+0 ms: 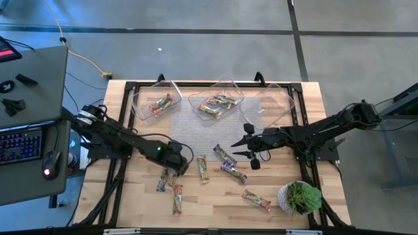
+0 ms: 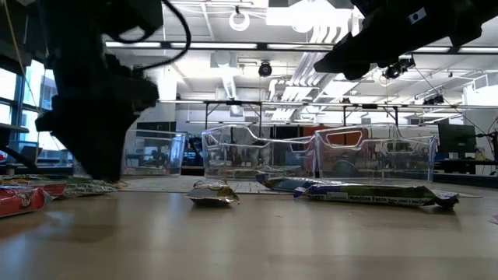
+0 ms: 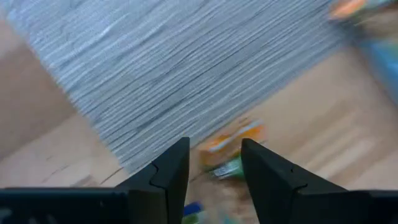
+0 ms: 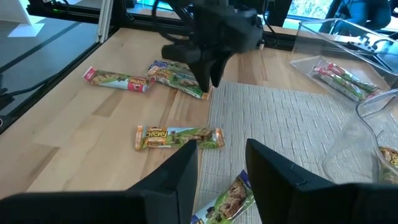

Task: Pick and place Granola Bars by type
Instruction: Put the yellow granola bar into the middle transparent bin

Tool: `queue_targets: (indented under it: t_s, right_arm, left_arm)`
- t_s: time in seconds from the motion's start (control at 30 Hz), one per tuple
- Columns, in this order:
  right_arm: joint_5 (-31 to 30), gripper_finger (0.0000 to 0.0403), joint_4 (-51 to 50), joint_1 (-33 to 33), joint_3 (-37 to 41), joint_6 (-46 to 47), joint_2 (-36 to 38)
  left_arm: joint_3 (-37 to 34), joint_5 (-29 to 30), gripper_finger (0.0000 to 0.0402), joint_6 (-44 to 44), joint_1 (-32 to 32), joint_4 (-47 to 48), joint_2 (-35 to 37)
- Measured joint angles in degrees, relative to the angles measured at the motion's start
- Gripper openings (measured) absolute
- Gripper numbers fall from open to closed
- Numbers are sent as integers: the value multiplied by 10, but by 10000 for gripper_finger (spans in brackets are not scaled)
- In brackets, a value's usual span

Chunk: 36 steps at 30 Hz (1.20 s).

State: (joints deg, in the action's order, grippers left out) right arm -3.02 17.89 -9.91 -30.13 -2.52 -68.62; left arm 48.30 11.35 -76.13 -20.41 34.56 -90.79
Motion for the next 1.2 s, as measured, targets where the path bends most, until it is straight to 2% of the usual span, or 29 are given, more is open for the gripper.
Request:
queue_targets:
  t_s: [0.13, 0.43, 0.53, 0.63, 0.77, 0.97, 1.2]
  right_arm:
    - [0, 119, -1, 0, 0, 0, 0]
    - [0, 119, 0, 0, 0, -9, 0]
    - [0, 119, 0, 0, 0, -9, 0]
    - [0, 119, 1, 0, 0, -7, 0]
    - [-32, 119, 4, 0, 0, -5, 0]
    - [-78, 119, 12, 5, 0, -35, 0]
    - [-80, 119, 31, 7, 0, -24, 0]
  left_arm:
    - [1, -38, 140, 8, 2, -6, -16]
    - [0, -40, 132, 7, 2, -16, -23]
    - [-1, -47, 105, 9, 2, -17, -23]
    - [-1, -50, 62, 9, 2, -12, -23]
    - [-2, -48, 8, 8, 2, -18, -18]
    - [22, -44, 3, 11, 1, -23, -12]
    - [73, -35, 9, 64, 2, -16, -12]
